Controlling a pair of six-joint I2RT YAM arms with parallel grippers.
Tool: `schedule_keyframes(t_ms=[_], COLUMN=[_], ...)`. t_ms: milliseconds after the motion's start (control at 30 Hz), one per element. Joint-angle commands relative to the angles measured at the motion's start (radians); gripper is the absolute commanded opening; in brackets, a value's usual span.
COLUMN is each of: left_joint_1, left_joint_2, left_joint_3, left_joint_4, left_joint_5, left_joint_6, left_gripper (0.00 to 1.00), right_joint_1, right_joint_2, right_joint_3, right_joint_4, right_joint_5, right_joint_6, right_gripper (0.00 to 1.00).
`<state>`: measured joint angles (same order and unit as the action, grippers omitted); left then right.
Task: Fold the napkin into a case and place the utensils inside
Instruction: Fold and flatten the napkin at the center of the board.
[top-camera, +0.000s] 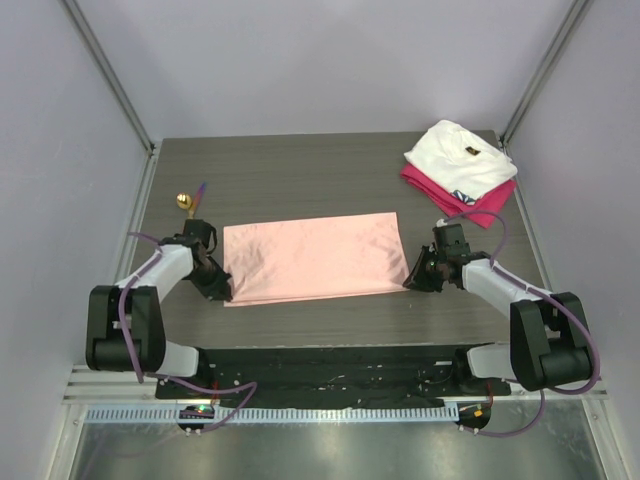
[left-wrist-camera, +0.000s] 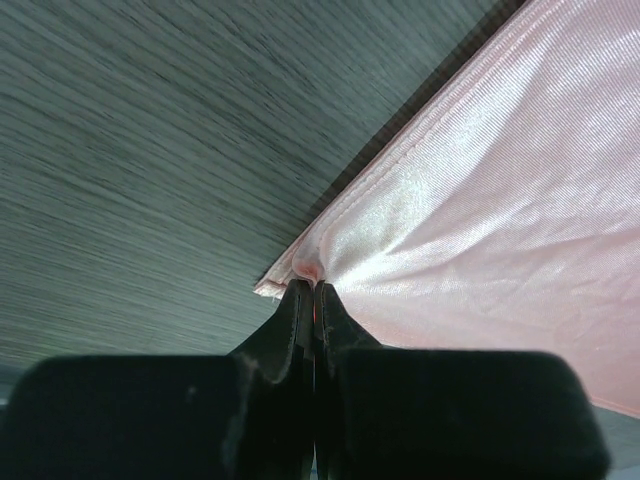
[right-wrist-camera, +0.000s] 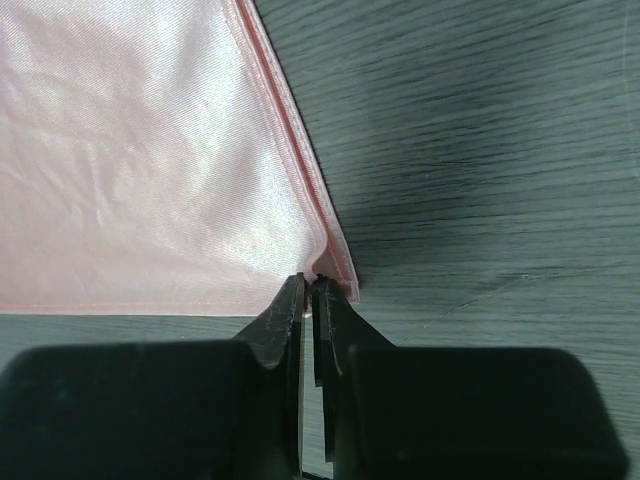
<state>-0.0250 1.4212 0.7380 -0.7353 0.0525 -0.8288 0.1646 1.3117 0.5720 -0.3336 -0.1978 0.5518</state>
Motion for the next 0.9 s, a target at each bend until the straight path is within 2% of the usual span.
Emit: schedule_keyframes(t_ms=[0,33,100,133,167,200,333,500,633,700,767,867], left_joint_1=[0.005,0.005,0.005,0.005,0.007,0.005,0.005,0.005,0.005,-0.003,-0.012,-0.021], left_joint_2=[-0.048,-0.050,-0.070,-0.086,-0.099,-0.114,-0.208,-0.268,-0.268,-0.245,-0.193,-0.130], left_joint_3=[0.011,0.012,0.009,0.000,-0.006,-0.008,0.007,0.066,0.057,0.032,0.023,0.011], left_joint_4=[-0.024,-0.027,-0.021,-0.021,-0.022,-0.033,-0.105,-0.118,-0.040,-0.004,0.045,0.086], left_joint_5=[-0.092,-0.092,-0.059,-0.059,-0.059,-0.024,-0.045,-0.011,0.093,0.128,0.168,0.165], left_joint_6=[-0.004,-0.006,-0.003,-0.010,-0.016,-0.021,-0.041,-0.018,-0.006,-0.003,-0.004,0.002], left_gripper=[0.00,0.01,0.09,0.20,0.27,0.31,0.48,0.47,0.35,0.33,0.27,0.21], right_joint_1=[-0.004,-0.004,-0.005,-0.004,-0.005,-0.004,-0.004,-0.005,-0.005,-0.005,-0.002,-0.004], right_joint_2=[-0.003,-0.006,-0.015,-0.020,-0.032,-0.038,-0.065,-0.127,-0.164,-0.160,-0.128,-0.065], right_joint_3=[0.005,0.005,0.008,0.012,0.014,0.019,0.045,0.090,0.115,0.111,0.106,0.085], right_joint_4=[0.016,0.013,0.008,-0.001,-0.002,-0.008,-0.051,-0.120,-0.134,-0.104,-0.076,-0.018], right_joint_5=[0.035,0.032,0.031,0.032,0.029,0.017,0.009,0.024,0.029,0.003,-0.046,-0.068], right_joint_6=[-0.018,-0.019,-0.023,-0.023,-0.023,-0.026,-0.041,-0.070,-0.075,-0.073,-0.063,-0.024], right_gripper=[0.08,0.09,0.12,0.15,0.17,0.20,0.32,0.47,0.59,0.60,0.56,0.42])
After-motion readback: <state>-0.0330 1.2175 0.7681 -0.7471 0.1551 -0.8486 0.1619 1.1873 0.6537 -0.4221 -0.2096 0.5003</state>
